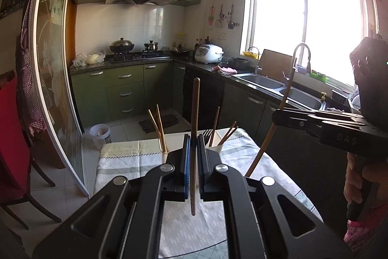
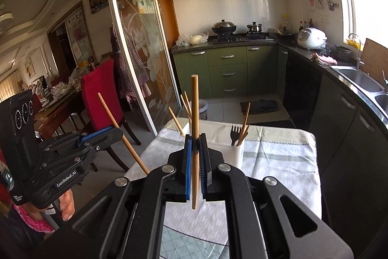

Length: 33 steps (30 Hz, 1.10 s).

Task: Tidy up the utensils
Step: 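Lift both chopsticks over the white holder and release them inside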

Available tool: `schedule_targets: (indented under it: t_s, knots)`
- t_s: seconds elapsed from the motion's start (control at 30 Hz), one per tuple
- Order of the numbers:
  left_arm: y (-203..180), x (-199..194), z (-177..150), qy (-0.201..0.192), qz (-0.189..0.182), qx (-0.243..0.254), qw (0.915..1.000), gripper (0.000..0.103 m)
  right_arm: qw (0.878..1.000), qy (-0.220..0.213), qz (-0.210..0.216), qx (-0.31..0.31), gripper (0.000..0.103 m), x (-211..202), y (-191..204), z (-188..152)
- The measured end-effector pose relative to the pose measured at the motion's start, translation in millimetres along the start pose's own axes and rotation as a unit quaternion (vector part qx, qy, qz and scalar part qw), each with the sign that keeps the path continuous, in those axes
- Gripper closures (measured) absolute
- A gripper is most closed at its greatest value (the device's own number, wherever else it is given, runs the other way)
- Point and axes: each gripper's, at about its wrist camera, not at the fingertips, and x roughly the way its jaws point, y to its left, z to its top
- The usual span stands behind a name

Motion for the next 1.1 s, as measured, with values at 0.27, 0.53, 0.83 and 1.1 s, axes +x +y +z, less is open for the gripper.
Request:
schedule_targets:
  t_s: [0.27, 0.53, 0.83, 1.1]
  knots:
    - [4.1, 28.7, 66.9, -0.031, 0.010, -0.006, 0.9994, 0.098, 0.999, -0.039, -0.020, 0.023, 0.096, 20.9, -25.1, 76.9]
    - [18.5, 87.8, 89.0, -0.036, 0.030, -0.019, 0.9987, 0.098, 0.998, -0.033, -0.047, 0.038, 0.096, 74.4, -58.6, 107.0]
    - [29.5, 138.8, 62.6, 0.017, 0.044, -0.012, 0.9988, 0.098, 0.998, 0.005, -0.050, 0.027, 0.096, 117.5, -63.4, 76.0]
    - [30.7, 156.2, 29.1, 0.067, 0.040, -0.003, 0.9970, 0.098, 0.998, 0.040, -0.046, 0.027, 0.096, 150.6, -60.5, 46.1]
